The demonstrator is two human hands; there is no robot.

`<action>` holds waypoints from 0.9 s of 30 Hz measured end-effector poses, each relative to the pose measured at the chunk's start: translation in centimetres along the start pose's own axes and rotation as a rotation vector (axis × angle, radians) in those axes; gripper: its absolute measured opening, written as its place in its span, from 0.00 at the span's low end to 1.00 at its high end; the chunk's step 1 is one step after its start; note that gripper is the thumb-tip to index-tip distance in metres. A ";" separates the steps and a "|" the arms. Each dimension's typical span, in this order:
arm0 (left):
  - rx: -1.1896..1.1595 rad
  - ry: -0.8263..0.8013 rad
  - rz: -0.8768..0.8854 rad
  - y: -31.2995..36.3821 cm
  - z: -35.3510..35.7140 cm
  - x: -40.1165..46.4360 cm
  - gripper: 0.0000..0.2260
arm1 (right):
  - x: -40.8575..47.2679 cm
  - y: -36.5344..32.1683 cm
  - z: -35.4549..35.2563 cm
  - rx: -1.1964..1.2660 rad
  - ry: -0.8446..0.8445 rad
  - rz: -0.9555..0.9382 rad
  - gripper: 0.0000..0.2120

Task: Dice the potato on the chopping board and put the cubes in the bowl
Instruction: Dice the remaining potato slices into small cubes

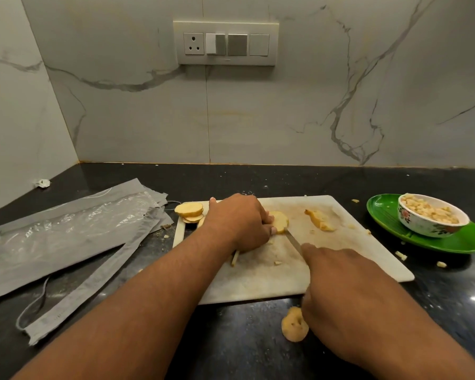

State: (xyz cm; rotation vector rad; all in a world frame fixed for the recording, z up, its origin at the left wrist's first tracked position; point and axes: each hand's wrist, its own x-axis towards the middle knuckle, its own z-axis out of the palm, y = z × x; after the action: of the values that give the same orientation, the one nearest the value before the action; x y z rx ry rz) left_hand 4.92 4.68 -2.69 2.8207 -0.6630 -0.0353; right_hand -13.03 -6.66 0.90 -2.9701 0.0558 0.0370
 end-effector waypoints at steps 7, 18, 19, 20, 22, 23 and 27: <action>-0.045 0.037 -0.003 -0.2 0.3 -0.4 0.18 | 0.2 -0.3 -1.1 -0.017 0.129 0.048 0.23; -0.052 0.017 -0.044 -0.2 0.1 0.1 0.16 | 4.1 -0.7 1.3 0.009 0.106 0.082 0.22; -0.060 0.016 -0.045 -0.3 0.1 0.2 0.16 | 2.8 -0.5 1.1 0.013 0.077 0.065 0.24; -0.072 0.015 -0.042 -0.4 0.1 0.2 0.16 | 1.6 -0.4 0.8 0.011 0.043 0.043 0.25; -0.098 0.017 -0.036 -0.6 0.1 0.3 0.17 | -0.2 -0.3 -0.5 0.006 -0.024 0.018 0.26; -0.106 0.021 -0.032 -0.7 0.1 0.3 0.17 | -0.8 -0.4 -1.2 0.011 -0.039 0.018 0.26; -0.128 0.054 -0.035 -0.9 0.1 0.0 0.17 | -0.3 -0.7 -2.4 -0.004 0.048 0.038 0.24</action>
State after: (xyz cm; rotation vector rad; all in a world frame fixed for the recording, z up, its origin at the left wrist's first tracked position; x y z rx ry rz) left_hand 5.33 5.45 -3.04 2.6998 -0.5780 -0.0080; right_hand -13.20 -6.32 3.35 -2.9740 0.1187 -0.0296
